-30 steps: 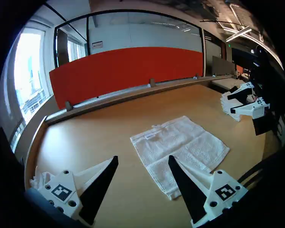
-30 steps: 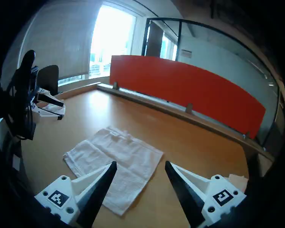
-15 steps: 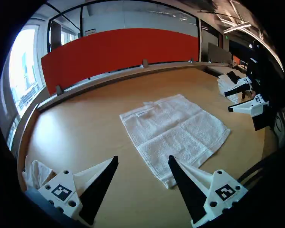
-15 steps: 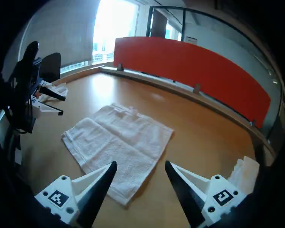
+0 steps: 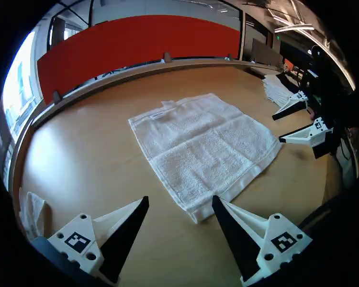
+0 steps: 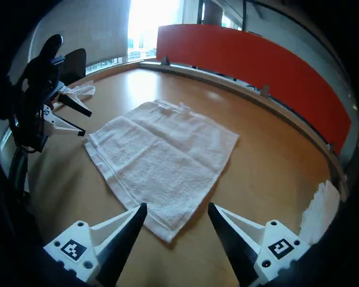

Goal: Fold towel

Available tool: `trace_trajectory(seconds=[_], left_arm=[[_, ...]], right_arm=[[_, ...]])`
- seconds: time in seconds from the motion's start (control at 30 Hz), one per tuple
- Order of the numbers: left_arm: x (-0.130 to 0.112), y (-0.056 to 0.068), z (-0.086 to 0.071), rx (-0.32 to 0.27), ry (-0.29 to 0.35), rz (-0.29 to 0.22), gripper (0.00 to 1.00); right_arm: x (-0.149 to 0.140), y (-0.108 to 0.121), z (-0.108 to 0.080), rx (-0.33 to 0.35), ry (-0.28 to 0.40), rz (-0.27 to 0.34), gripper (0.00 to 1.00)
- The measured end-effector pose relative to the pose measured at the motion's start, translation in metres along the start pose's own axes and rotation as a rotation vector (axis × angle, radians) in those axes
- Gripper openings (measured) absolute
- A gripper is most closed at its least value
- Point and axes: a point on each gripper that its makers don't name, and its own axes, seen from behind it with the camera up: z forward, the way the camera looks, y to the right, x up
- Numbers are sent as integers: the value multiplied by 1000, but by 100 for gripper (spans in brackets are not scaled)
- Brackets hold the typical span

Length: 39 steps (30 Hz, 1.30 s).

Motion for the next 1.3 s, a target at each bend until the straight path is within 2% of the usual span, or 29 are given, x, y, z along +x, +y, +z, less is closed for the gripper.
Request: trace_trajectory(seconds=[0.27, 0.57, 0.7, 1.03, 1.17, 1.3], left_arm=[[-13, 8, 8, -40, -47, -6, 98], [-23, 22, 14, -67, -89, 36, 98], [-24, 28, 17, -77, -97, 37, 98], [-25, 28, 19, -43, -95, 42, 96], [-24, 30, 20, -28, -107, 52, 87], [-25, 29, 20, -19, -114, 38, 81]], right_arm=[[-21, -2, 6, 16, -45, 10, 98], [-31, -1, 9, 35, -72, 6, 98], [-33, -2, 10, 50, -75, 10, 97], [-34, -6, 10, 81, -69, 11, 83], [-34, -9, 11, 91, -70, 2, 73], [-34, -10, 11, 97, -71, -1, 66]])
